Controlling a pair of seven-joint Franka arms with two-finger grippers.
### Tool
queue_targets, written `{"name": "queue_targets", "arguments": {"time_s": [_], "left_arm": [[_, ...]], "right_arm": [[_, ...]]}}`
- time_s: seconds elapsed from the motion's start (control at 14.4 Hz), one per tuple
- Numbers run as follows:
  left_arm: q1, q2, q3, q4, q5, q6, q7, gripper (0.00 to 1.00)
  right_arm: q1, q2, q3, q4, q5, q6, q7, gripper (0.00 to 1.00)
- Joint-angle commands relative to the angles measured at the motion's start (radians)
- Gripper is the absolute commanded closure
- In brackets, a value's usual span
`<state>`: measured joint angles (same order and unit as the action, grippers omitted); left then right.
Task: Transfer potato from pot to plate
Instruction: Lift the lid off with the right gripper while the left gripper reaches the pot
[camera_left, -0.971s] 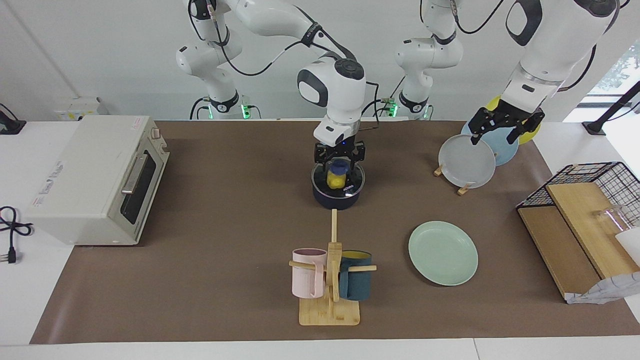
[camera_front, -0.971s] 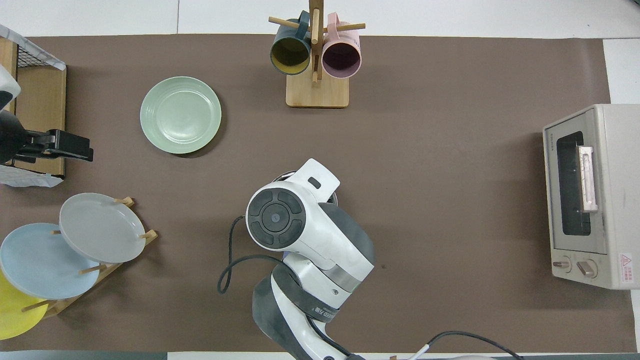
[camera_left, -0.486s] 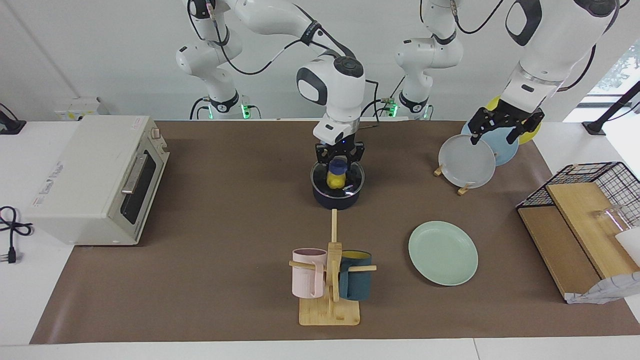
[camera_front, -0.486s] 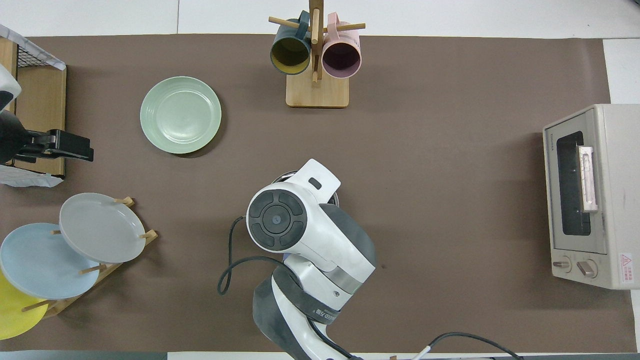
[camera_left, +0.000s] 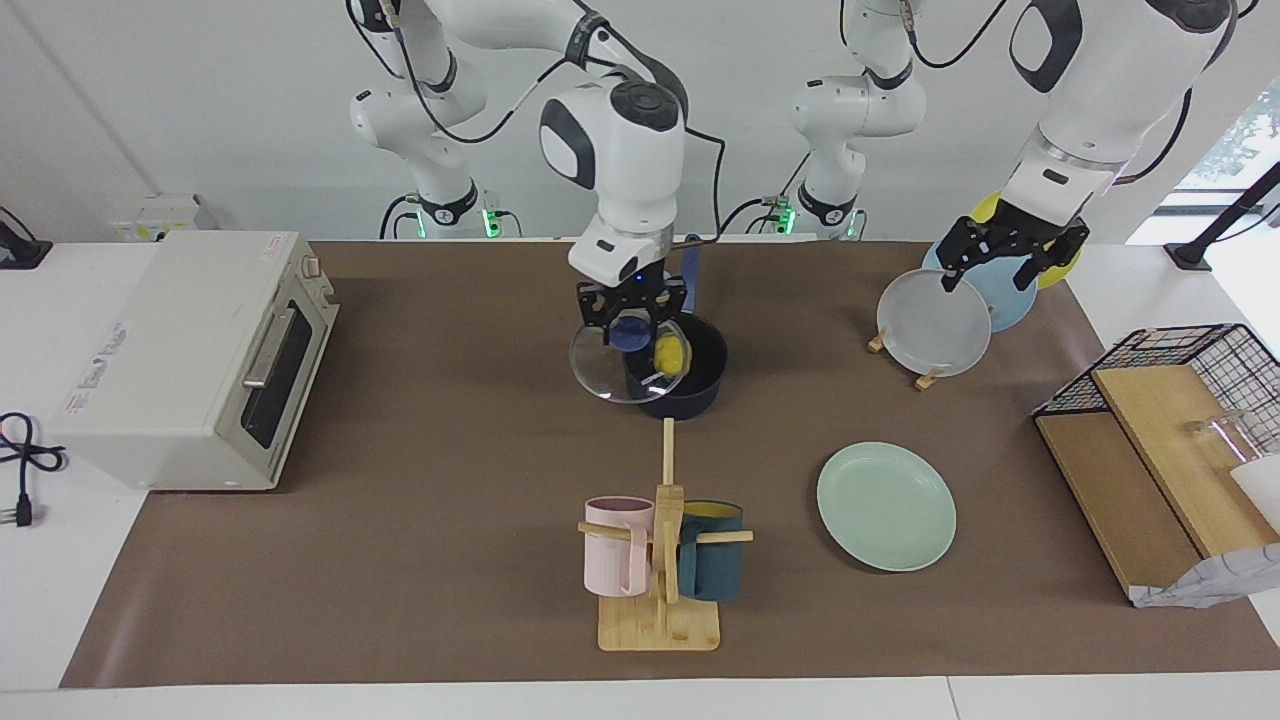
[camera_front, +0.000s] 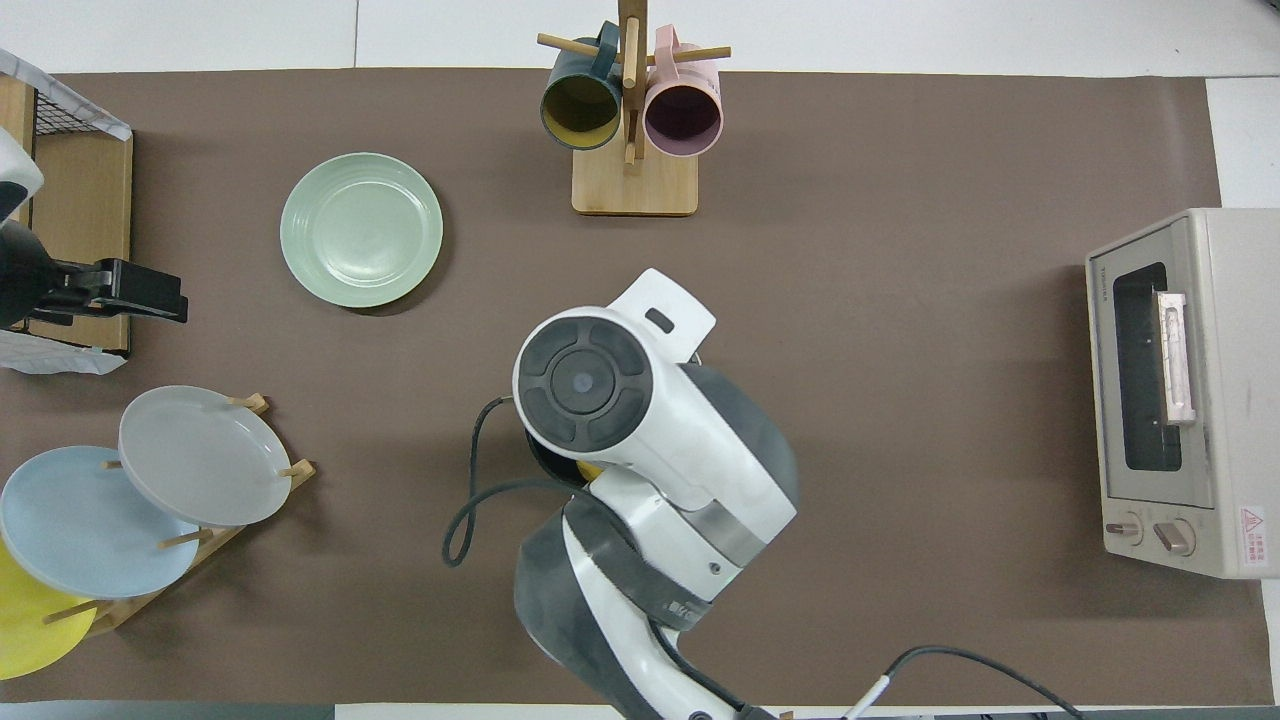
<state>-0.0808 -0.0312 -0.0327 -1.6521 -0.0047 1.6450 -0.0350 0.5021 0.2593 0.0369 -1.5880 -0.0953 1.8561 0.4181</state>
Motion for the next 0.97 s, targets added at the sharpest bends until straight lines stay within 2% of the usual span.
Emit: {"name": "queue_targets", "arguments": {"time_s": [0.0,0.21,0.35,0.49,0.62,0.76,0.9], "left_arm": [[-0.045,-0.027,-0.001,-0.045,0.009,0.038,-0.005,0.00],[-0.141,-0.012,-0.001,-0.057,-0.026,0.045,-0.110,0.00],[-0.241,-0.007,-0.001,-0.107,-0.043,0.110,-0.221,0.00],[-0.319,-0.001,-0.001,-0.170,-0.057,0.176,-0.293,0.00],[-0.384,0.043,-0.001,-0.225,-0.061,0.252,-0.304,0.00],[-0.462,0.088,-0.001,-0.271,-0.061,0.367,-0.423,0.00],[-0.513,0.141,-0.001,-0.276,-0.061,0.423,-0.485,0.00]], "right_arm": [[-0.144,-0.046,0.009,-0.067,0.023,-0.018,-0.228,0.93],[-0.333,-0.092,0.009,-0.202,0.023,0.021,-0.500,0.91],[-0.419,-0.123,0.009,-0.298,0.025,0.089,-0.606,0.91],[-0.474,-0.149,0.009,-0.389,0.025,0.173,-0.648,0.91],[-0.505,-0.179,0.009,-0.499,0.025,0.291,-0.677,0.91],[-0.528,-0.201,0.009,-0.587,0.025,0.395,-0.699,0.91],[-0.546,-0.218,0.008,-0.647,0.025,0.464,-0.716,0.87]]}}
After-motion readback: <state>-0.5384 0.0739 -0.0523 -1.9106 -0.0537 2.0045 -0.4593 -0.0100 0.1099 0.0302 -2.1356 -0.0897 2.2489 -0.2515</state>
